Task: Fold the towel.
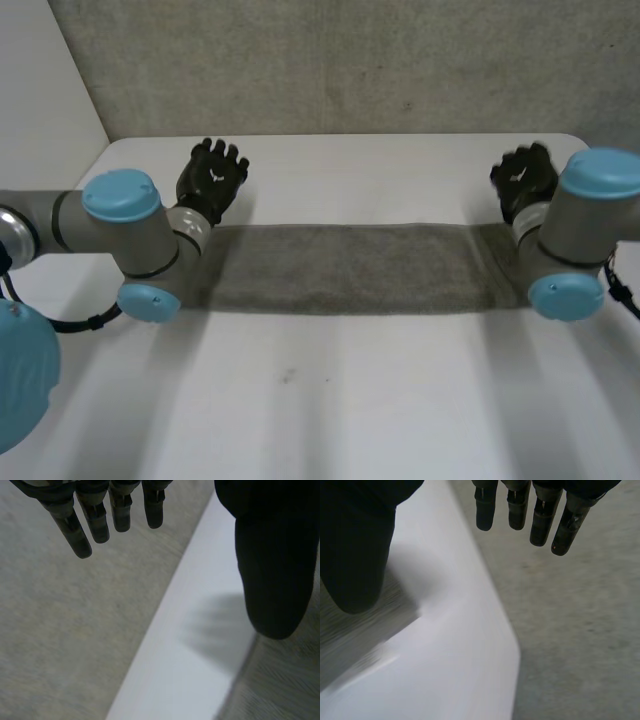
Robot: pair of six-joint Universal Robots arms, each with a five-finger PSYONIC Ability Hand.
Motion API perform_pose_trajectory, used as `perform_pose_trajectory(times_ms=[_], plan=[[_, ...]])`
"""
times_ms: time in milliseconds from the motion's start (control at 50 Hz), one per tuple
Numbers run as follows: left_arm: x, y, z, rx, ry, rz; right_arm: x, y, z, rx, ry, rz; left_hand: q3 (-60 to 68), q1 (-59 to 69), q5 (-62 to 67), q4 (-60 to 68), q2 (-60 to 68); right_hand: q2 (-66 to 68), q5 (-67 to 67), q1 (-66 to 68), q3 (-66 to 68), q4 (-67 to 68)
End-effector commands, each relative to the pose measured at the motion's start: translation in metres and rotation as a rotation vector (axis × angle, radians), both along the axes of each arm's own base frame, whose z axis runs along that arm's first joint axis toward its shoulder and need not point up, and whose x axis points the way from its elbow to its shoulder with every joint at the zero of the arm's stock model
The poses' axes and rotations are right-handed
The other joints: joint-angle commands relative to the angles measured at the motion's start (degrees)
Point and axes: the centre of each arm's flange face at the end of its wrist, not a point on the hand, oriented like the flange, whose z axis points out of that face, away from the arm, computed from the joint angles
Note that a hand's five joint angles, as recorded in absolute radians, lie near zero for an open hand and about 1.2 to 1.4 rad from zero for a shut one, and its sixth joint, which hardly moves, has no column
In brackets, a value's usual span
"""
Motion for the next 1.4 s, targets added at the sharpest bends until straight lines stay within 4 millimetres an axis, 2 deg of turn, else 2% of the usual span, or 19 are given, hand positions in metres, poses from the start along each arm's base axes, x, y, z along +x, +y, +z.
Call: perform_pose_trajectory(times_ms=[20,40,80,120,140,180,300,340,380,560,660,960,980,1000,1120,1220,1300,1340,1400], plan=[[0.004,0.032,0.07,-0.055,0.102,-0.01,-0.008,0.027,0.102,-0.13,-0.279,0.034,-1.78,-1.93,-2.81,-1.61,-1.6,-2.79,-3.47,-1.87,-2.16,-3.18],[0.004,0.032,0.07,-0.055,0.102,-0.01,-0.008,0.027,0.102,-0.13,-0.28,0.034,-1.78,-1.93,-2.81,-1.61,-1.6,-2.79,-3.47,-1.87,-2.16,-3.18],[0.008,0.042,0.078,-0.036,0.141,-0.011,-0.008,0.048,0.11,-0.076,-0.294,0.081,-1.78,-1.93,-2.81,-1.61,-1.6,-2.79,-3.47,-1.87,-2.16,-3.18],[0.017,0.065,0.089,0.02,0.231,-0.013,-0.009,0.059,0.11,-0.029,-0.293,0.101,-1.78,-1.93,-2.81,-1.61,-1.6,-2.79,-3.47,-1.87,-2.16,-3.18],[0.017,0.065,0.089,0.021,0.232,-0.013,-0.009,0.059,0.11,-0.028,-0.293,0.101,-1.78,-1.93,-2.81,-1.61,-1.6,-2.79,-3.47,-1.87,-2.16,-3.18],[0.028,0.088,0.094,0.098,0.349,-0.009,-0.014,0.074,0.099,0.086,-0.287,0.109,-1.78,-1.93,-2.81,-1.61,-1.6,-2.79,-3.47,-1.87,-2.16,-3.18],[0.042,0.114,0.084,0.231,0.495,0.013,-0.037,0.087,0.075,0.277,-0.295,0.035,-1.78,-1.93,-2.81,-1.61,-1.6,-0.18,-0.86,0.74,0.45,-0.58],[0.046,0.124,0.075,0.296,0.556,0.027,-0.045,0.095,0.06,0.356,-0.282,0.016,-1.78,-1.93,-2.81,-1.61,-1.6,12.87,12.19,13.79,13.5,12.47],[0.048,0.127,0.072,0.317,0.576,0.032,-0.049,0.096,0.055,0.376,-0.284,0.009,-1.78,-1.93,-2.81,-1.61,-1.6,15.77,15.09,16.69,16.4,15.37],[0.057,0.123,0.06,0.294,0.611,0.053,-0.071,0.08,0.016,0.358,-0.316,-0.018,-1.78,-1.93,-2.81,-1.61,-1.6,29.22,28.54,30.14,29.85,28.83],[0.06,0.125,0.055,0.305,0.607,0.063,-0.08,0.071,0.008,0.323,-0.328,-0.03,-1.78,-1.93,-2.81,-1.61,-1.6,31.28,30.59,32.19,31.9,30.88],[0.061,0.128,0.051,0.317,0.603,0.065,-0.079,0.069,-0.011,0.37,-0.34,0.005,-1.78,-1.93,-2.81,-1.61,-1.6,41.2,40.52,42.12,41.83,40.8],[0.061,0.128,0.051,0.317,0.603,0.065,-0.081,0.067,-0.014,0.379,-0.341,0.007,-1.78,-1.93,-2.81,-1.61,-1.6,49.36,48.68,50.28,49.99,48.96],[0.061,0.128,0.051,0.317,0.603,0.065,-0.083,0.065,-0.015,0.38,-0.344,0.005,-1.78,-1.93,-2.81,-1.61,-1.6,67.04,66.35,67.95,67.66,66.64],[0.061,0.128,0.05,0.319,0.602,0.068,-0.102,0.051,-0.007,0.336,-0.342,-0.057,-1.78,-1.93,-2.81,-1.61,-1.6,67.21,66.53,68.13,67.84,66.82],[0.061,0.129,0.05,0.318,0.602,0.067,-0.144,0.027,0.01,0.214,-0.211,-0.269,-1.78,-1.93,-2.81,-1.61,-1.6,67.21,66.53,68.13,67.84,66.82],[0.06,0.13,0.05,0.321,0.601,0.065,-0.167,0.021,0.018,0.172,-0.116,-0.385,-1.78,-1.93,-2.81,-1.61,-1.6,67.21,66.53,68.13,67.84,66.82],[0.061,0.129,0.05,0.321,0.601,0.067,-0.17,0.019,0.022,0.16,-0.095,-0.398,-1.78,-1.93,-2.81,-1.61,-1.6,67.21,66.53,68.13,67.84,66.82],[0.061,0.129,0.05,0.321,0.601,0.067,-0.159,0.019,0.029,0.129,-0.121,-0.35,-1.78,-1.93,-2.81,-1.61,-1.6,67.21,66.53,68.13,67.84,66.82]])
